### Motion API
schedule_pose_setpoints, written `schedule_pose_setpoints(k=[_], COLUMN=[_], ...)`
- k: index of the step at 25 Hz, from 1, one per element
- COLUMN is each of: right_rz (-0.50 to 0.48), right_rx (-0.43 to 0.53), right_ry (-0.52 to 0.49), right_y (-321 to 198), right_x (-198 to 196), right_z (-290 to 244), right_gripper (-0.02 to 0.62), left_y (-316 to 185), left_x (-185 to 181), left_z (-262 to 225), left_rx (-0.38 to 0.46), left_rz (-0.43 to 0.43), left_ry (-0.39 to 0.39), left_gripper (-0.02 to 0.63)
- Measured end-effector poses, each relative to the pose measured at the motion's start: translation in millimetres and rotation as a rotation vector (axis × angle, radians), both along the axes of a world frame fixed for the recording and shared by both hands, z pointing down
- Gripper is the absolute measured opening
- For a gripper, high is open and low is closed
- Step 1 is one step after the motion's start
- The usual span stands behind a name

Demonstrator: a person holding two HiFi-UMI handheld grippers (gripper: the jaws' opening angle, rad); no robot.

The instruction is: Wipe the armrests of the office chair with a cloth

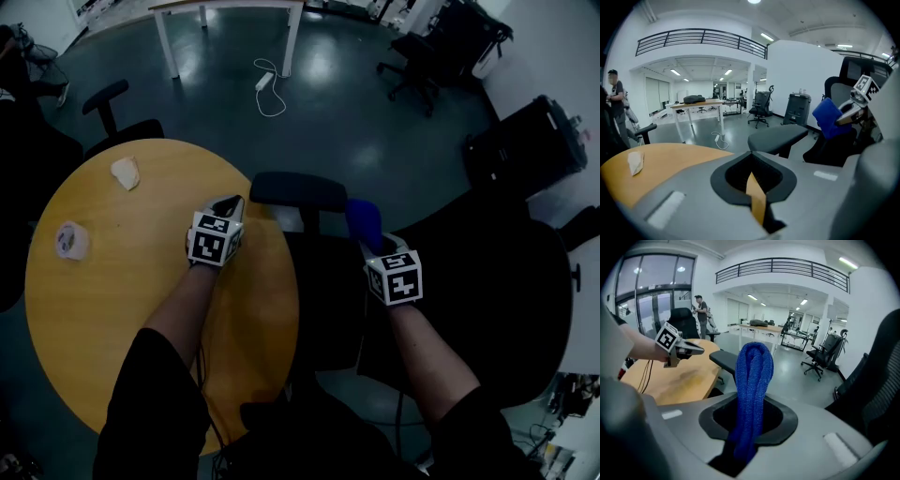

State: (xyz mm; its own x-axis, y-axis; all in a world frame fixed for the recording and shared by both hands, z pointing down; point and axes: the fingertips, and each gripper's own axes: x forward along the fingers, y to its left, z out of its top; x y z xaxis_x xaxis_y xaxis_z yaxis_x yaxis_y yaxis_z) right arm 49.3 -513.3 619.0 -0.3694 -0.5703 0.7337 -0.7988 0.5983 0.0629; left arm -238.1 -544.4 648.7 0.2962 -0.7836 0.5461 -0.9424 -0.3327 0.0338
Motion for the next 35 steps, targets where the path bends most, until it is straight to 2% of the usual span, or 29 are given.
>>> schedule_pose_setpoints(k=[4, 9, 13, 19, 22, 26, 31, 35], right_rz=[-0.034, -0.073, -0.107, -0.167, -0.224, -0.337, -0.402, -0.441], right_rx=[-0.008, -0.046, -0.071, -0.062, -0.052, -0.042, -0.113, -0.160], right_ry=[0.119, 0.246, 0.285, 0.317, 0.303, 0.268, 0.173, 0.143], right_y=[-30, -51, -54, -46, -36, -21, -5, -3], right_x=[-5, -17, -32, -54, -78, -130, -196, -222], right_z=[12, 35, 41, 39, 37, 35, 37, 34], right_gripper=[0.095, 0.095, 0.095, 0.094, 0.094, 0.094, 0.094, 0.094], left_y=[-20, -29, -34, -33, -32, -30, -26, -23], left_x=[-4, -3, 8, 6, 3, 7, 11, 11], left_z=[18, 32, 24, 30, 34, 32, 31, 32], left_rx=[-0.009, -0.037, -0.005, -0.018, -0.020, -0.015, -0.006, -0.007], left_rz=[0.032, 0.063, 0.127, 0.122, 0.117, 0.125, 0.152, 0.151], left_ry=[-0.057, -0.086, -0.120, -0.106, -0.111, -0.114, -0.100, -0.073], left_gripper=[0.012, 0.012, 0.012, 0.012, 0.012, 0.011, 0.012, 0.012])
